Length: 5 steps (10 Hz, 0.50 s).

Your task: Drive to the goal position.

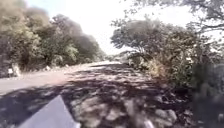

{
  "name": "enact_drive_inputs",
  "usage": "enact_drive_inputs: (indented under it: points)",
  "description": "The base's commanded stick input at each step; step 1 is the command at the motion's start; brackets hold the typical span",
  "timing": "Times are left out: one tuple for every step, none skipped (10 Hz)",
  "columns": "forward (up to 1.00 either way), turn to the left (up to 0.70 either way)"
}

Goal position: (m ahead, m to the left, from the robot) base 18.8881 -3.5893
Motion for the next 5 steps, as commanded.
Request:
enact_drive_inputs:
  points:
    - [0.50,0.00]
    - [0.50,0.00]
    - [0.50,0.00]
    - [0.50,0.00]
    - [0.50,0.00]
